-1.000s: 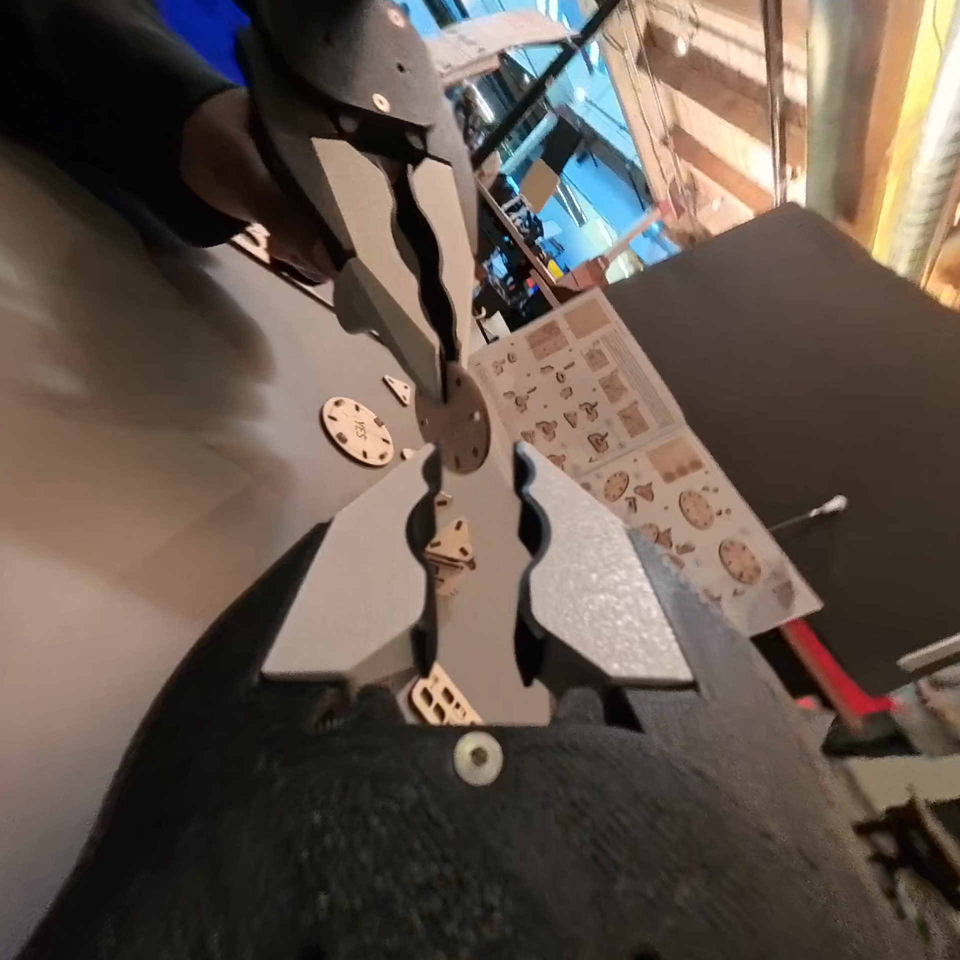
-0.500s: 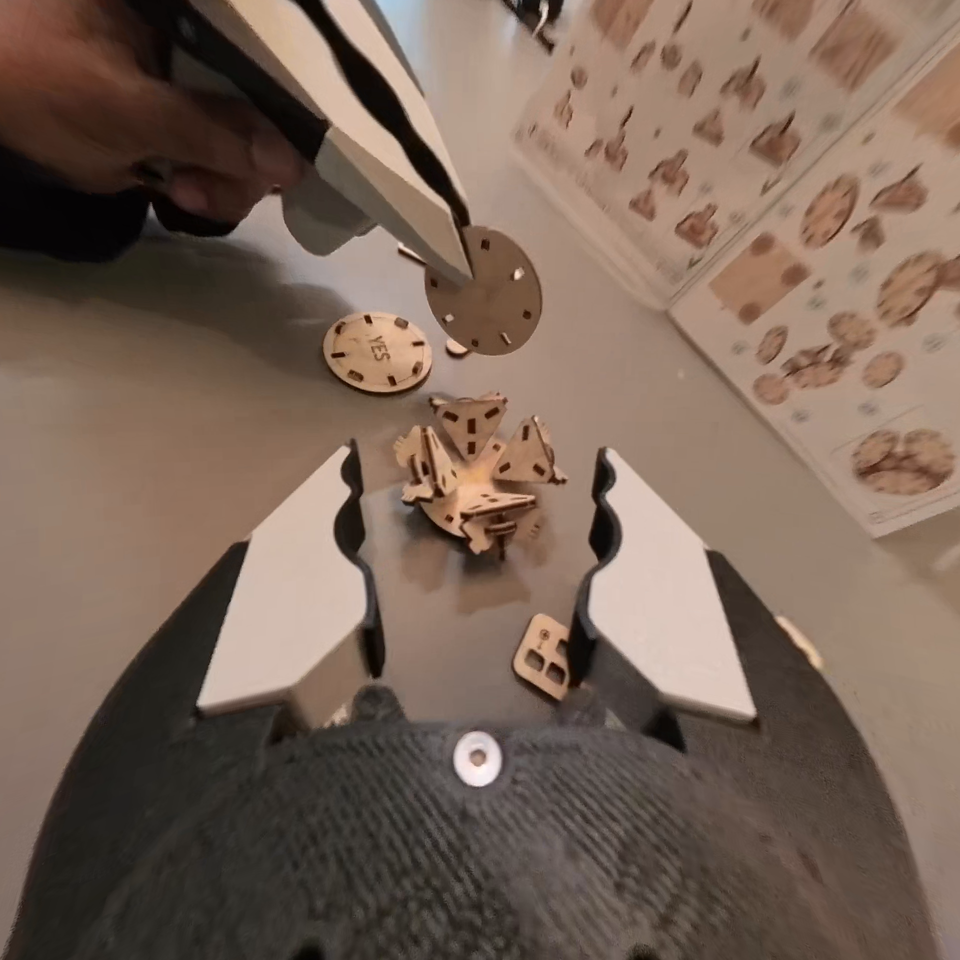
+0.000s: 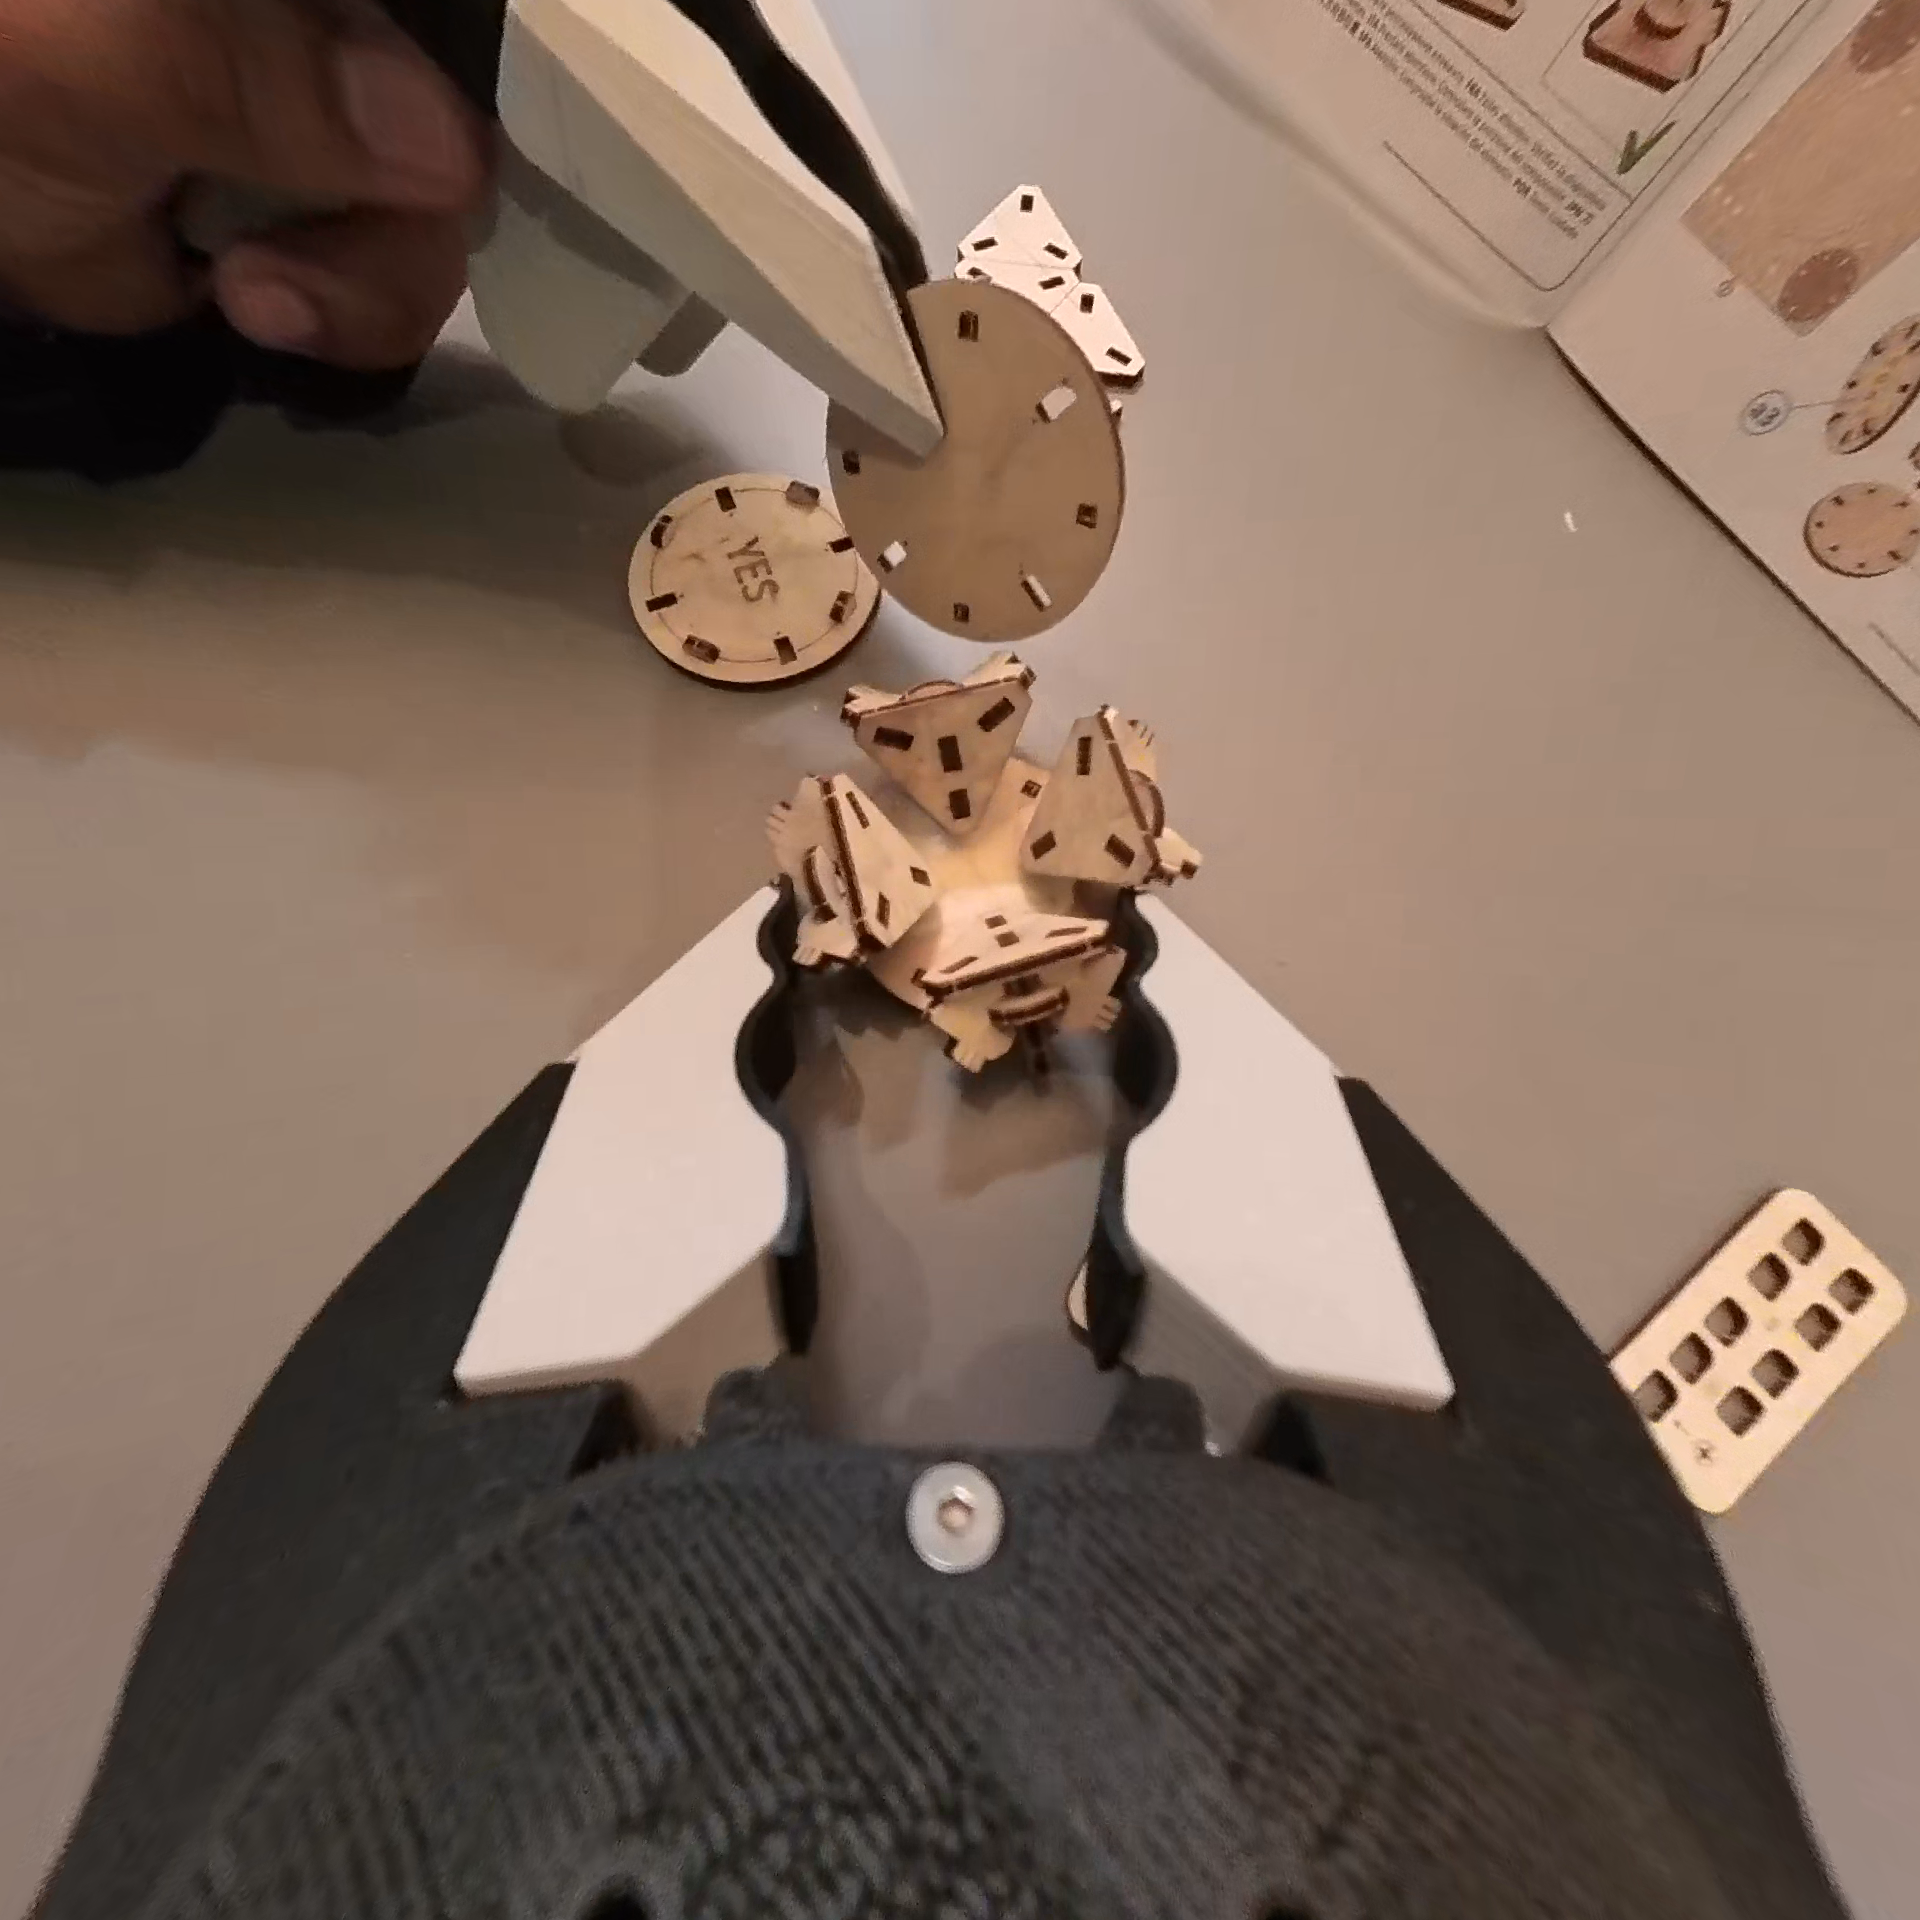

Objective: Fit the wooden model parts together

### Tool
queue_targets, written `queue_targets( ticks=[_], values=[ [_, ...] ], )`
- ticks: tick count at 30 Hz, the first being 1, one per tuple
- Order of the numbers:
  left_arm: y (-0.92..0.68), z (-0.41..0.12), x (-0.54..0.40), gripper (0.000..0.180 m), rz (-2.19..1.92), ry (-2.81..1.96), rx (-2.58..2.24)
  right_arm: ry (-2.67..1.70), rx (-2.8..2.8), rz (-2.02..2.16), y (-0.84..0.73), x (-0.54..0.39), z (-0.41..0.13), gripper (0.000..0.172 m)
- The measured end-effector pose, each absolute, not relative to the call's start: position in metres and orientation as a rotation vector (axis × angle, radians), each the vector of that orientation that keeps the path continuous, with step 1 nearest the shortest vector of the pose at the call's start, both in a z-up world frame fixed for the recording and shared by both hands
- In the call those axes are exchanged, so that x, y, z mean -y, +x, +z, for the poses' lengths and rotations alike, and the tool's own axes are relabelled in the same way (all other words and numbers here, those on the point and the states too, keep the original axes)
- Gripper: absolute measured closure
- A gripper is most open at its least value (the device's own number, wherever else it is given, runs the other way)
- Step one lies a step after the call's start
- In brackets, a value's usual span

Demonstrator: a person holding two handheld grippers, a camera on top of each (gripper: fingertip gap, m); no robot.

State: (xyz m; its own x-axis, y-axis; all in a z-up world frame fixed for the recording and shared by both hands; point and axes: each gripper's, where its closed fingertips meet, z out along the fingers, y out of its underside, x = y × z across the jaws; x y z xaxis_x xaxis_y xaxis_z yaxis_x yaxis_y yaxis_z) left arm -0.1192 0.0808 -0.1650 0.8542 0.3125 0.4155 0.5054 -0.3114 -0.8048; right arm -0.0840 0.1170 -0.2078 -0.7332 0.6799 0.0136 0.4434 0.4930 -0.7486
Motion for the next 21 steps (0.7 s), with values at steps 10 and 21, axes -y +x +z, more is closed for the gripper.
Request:
queue_targets(
  ticks=[10,21],
  values=[
    [-0.114,-0.157,-0.085,0.180,-0.162,-1.880,0.553,-0.933,2.410,1.132,-0.084,-0.116,-0.202,0.113],
    [-0.106,-0.162,-0.089,0.180,-0.030,-1.975,0.470,-0.968,2.415,1.122,-0.082,-0.118,-0.205,0.113]
  ],
)
